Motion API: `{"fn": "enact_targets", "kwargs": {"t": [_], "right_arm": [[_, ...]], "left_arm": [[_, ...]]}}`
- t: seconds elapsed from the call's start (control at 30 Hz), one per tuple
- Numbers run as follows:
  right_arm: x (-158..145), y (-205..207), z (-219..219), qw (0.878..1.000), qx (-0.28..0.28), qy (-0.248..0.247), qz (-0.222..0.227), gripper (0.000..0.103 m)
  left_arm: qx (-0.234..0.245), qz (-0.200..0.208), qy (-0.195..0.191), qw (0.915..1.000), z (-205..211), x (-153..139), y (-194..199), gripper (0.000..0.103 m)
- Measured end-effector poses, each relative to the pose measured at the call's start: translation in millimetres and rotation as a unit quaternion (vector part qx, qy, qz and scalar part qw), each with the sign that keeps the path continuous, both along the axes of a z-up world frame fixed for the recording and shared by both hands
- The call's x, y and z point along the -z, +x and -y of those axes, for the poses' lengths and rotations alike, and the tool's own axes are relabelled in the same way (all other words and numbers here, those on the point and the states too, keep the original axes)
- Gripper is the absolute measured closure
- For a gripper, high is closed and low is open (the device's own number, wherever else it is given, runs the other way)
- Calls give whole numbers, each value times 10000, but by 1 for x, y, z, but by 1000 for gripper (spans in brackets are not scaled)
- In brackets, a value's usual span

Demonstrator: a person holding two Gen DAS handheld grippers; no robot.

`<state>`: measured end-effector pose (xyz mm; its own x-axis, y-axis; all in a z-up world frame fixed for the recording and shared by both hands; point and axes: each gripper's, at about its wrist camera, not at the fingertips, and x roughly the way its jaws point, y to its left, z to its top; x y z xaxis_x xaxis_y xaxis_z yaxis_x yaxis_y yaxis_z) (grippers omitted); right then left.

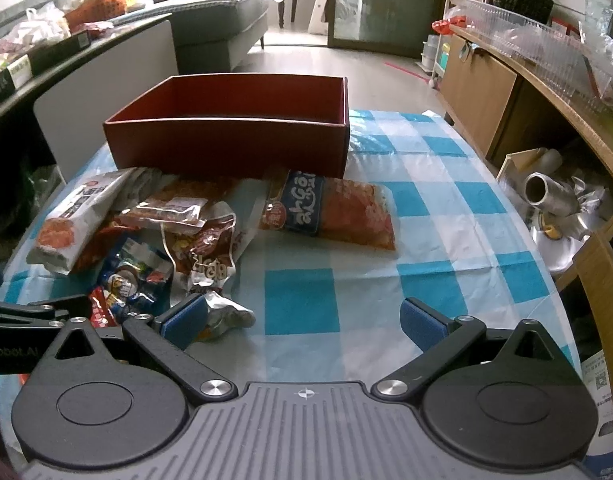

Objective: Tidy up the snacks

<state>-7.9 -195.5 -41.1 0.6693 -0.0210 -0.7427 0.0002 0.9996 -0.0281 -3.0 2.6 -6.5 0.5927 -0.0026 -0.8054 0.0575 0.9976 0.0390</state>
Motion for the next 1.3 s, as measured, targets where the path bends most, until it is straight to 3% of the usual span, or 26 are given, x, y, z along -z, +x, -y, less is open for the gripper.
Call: {"fn": "enact_targets", "kwargs": {"t": [0.93,1.3], "right_arm": [[7,2,1,9994,-116,80,-315,0],[9,2,-5,9979,-376,205,-476,0]], "left_arm": [[11,-299,86,9995,-16,12,-15,4],[980,-826,294,9913,-7,36,-4,5]]}}
